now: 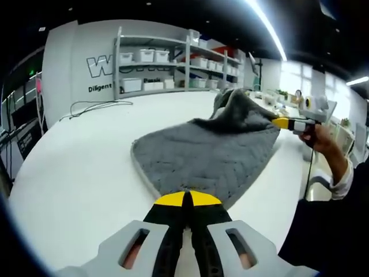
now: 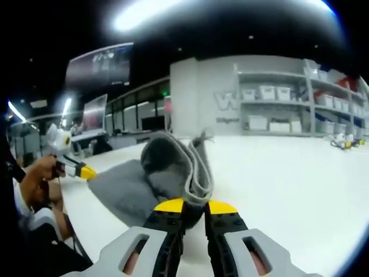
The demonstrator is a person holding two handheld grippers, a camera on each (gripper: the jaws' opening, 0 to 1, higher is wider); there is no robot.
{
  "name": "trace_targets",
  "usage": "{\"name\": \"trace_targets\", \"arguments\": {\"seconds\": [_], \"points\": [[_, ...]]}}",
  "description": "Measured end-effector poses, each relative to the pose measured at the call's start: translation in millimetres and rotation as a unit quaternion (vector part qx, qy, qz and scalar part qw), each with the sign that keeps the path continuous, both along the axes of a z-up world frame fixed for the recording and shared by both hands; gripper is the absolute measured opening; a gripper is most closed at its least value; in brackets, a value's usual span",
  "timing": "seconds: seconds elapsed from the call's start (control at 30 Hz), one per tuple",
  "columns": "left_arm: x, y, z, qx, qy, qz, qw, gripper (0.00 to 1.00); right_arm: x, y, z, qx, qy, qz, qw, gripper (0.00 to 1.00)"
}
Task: Open the folded towel by lifting each exposed corner and separating the folded layers until the towel lies flat within the target outline without major curled edges
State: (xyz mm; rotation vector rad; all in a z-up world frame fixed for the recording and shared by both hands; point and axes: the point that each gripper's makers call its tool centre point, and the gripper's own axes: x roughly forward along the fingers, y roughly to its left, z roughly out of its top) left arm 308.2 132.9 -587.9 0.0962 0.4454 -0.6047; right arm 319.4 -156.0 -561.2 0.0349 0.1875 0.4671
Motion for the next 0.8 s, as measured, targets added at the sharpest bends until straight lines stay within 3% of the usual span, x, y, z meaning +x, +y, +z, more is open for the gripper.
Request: {"name": "trace_targets", "arguments": {"seconds": [0.8], "points": [[0.4, 0, 0.4, -0.001, 0.001, -0.009, 1.0, 0.01, -4, -13, -19.3, -0.026, 0.031, 0.003, 0.9992, 0.15]]}}
